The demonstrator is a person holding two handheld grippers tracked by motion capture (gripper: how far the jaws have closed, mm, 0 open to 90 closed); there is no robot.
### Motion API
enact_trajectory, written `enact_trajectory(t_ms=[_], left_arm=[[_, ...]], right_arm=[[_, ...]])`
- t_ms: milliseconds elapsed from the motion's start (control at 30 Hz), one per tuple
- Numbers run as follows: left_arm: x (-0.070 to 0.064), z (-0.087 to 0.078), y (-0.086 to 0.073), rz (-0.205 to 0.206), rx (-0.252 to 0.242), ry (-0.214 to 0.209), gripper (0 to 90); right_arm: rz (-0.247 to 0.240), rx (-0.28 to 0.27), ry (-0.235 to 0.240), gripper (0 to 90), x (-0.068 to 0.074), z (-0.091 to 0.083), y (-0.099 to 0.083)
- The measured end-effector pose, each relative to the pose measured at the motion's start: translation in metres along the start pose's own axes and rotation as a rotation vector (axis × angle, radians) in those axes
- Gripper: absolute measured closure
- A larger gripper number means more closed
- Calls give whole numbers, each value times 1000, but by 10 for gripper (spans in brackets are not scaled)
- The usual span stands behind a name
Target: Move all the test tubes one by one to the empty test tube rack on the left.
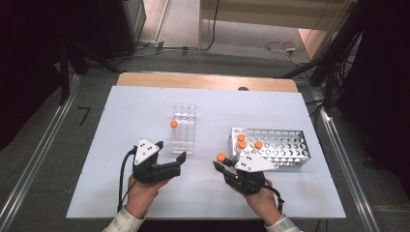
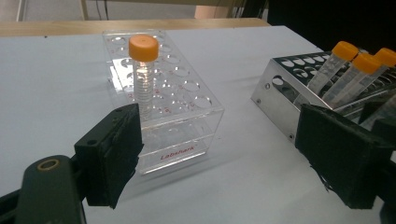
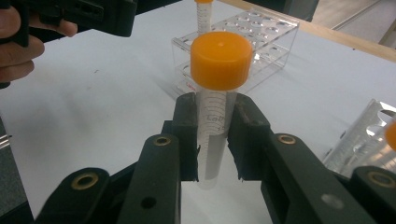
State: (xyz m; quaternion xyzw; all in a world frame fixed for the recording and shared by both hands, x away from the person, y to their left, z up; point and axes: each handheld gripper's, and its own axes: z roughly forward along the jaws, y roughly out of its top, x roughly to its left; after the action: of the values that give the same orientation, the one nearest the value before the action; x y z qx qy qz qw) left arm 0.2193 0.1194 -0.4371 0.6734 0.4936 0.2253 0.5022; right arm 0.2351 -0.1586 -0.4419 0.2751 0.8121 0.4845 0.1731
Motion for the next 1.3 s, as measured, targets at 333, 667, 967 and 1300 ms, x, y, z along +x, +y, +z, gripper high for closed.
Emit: enact_trajectory(t_ms=[333,667,967,1300], left_arm=[[-18,-4,6,32,-14,-69,160],[-29,-4,11,46,-26,-120,234],[-36,3,10,90,-14,-179,398],[-40,8,6,130,0,-169,631]], right_arm=[[-25,12,22,717,8,19,7],[-36,28,37,717,13,39,13],[-53,27,61,717,23,49,20],[-61,26,75,717,29,50,21]])
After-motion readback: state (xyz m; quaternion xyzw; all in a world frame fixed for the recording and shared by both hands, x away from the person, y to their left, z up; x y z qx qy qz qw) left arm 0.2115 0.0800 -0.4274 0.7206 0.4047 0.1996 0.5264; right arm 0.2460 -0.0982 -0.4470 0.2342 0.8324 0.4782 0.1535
